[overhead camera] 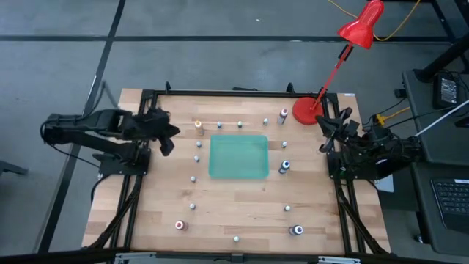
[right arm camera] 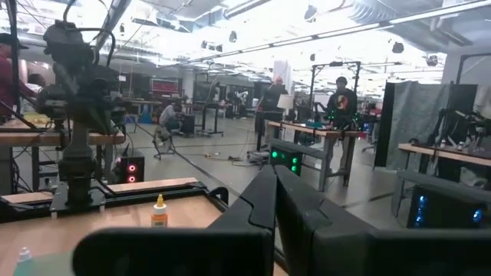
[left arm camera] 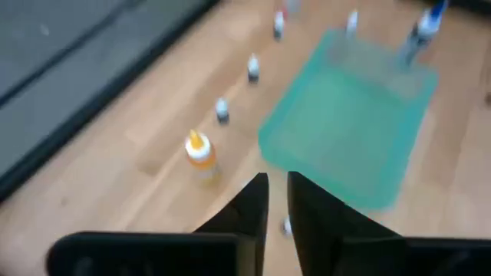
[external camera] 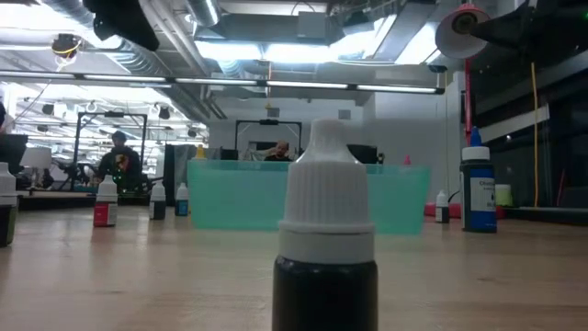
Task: Pick & Place food coloring
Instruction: Put the small red food coloring bottle into the green bin
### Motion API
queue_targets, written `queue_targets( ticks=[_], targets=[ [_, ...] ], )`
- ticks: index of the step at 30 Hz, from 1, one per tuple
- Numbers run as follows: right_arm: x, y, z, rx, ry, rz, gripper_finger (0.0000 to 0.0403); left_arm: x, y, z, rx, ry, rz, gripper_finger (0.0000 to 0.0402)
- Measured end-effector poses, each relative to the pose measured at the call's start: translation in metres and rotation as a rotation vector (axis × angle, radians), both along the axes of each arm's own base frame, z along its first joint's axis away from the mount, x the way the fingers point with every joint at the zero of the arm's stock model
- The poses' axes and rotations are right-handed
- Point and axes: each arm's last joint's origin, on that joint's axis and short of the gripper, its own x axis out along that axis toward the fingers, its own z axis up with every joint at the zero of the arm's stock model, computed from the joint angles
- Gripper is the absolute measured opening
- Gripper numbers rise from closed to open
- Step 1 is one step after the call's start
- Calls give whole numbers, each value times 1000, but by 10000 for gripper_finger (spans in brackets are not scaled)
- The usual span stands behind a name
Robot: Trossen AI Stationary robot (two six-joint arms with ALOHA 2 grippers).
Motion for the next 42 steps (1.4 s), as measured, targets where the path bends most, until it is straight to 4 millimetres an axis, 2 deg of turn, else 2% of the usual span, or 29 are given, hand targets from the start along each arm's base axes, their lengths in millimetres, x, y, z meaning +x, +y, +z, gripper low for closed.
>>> queue_targets(
  ticks=[3, 7, 14, 18, 23, 26, 34, 42],
  targets=[
    [0, 0, 0, 0, 2, 1, 12, 12, 1, 2, -79, 96, -5, 80],
    [0, 0, 0, 0, 3, 1, 12, 29, 4, -9, -168, 182, -13, 132],
    [2, 0, -5, -7, 58, 12, 12, 57, 6, -31, -167, 327, -1, 231],
    [2, 1, -7, -12, 73, 23, 12, 76, 5, -47, -147, 425, -31, 262],
    [3, 1, -9, -15, 99, 23, 12, 94, 5, -74, -139, 537, -50, 271],
    [3, 1, -9, -16, 104, 23, 12, 98, 5, -94, -151, 527, -48, 270],
    [3, 1, -10, -16, 111, 23, 12, 95, 3, -138, -241, 442, -28, 268],
    [3, 1, -10, -16, 110, 23, 12, 88, 5, -161, -262, 418, 0, 267]
  ],
)
